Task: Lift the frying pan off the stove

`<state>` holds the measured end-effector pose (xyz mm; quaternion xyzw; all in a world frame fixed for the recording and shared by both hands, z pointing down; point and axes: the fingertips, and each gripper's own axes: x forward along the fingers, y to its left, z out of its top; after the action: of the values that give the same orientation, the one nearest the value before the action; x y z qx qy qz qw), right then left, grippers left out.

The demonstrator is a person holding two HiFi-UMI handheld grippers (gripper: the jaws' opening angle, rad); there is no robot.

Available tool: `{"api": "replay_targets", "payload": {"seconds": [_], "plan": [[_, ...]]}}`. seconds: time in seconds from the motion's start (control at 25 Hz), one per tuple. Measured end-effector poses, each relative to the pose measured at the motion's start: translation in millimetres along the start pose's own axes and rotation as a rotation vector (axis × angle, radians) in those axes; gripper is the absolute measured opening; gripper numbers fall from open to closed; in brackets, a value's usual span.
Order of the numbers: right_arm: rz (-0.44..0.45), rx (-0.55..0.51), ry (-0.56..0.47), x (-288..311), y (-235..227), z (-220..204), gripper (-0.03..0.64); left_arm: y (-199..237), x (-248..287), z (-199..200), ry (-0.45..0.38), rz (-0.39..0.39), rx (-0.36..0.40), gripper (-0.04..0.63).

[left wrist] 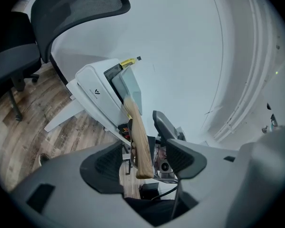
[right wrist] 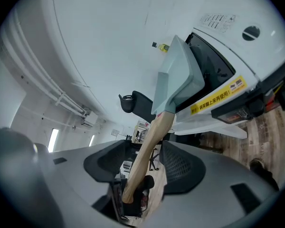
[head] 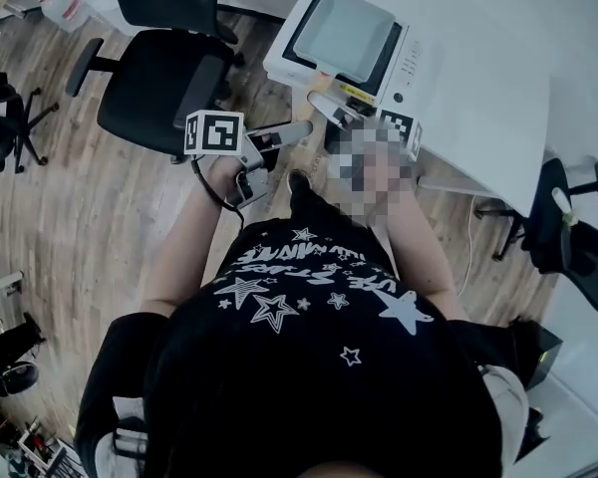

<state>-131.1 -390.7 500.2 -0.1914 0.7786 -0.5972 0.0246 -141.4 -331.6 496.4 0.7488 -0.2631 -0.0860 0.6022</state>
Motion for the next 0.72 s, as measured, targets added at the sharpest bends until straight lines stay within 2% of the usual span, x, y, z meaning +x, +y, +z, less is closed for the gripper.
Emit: {"api": "replay_targets", "payload": {"seconds": [0.28,0.4,0.48,0.72], "plan": [[0.000,0.030,0.004,7,-11,3,0.241,8,7,-3,0.026,0.016,-0.007,0.261],[0.003,0.046,0.006,10,-14,2,0.241,8,6,0,0.020,0.024,0.002,0.165],[0.009,0.045,0.003,11,-14,2,0.241,7,7,0,0.021,0.022,0.005,0.130],[0.014,0.024,-0.003,13,-16,5,0.190,5,10,-3,0.045,0.016,0.010,0.127]]}}
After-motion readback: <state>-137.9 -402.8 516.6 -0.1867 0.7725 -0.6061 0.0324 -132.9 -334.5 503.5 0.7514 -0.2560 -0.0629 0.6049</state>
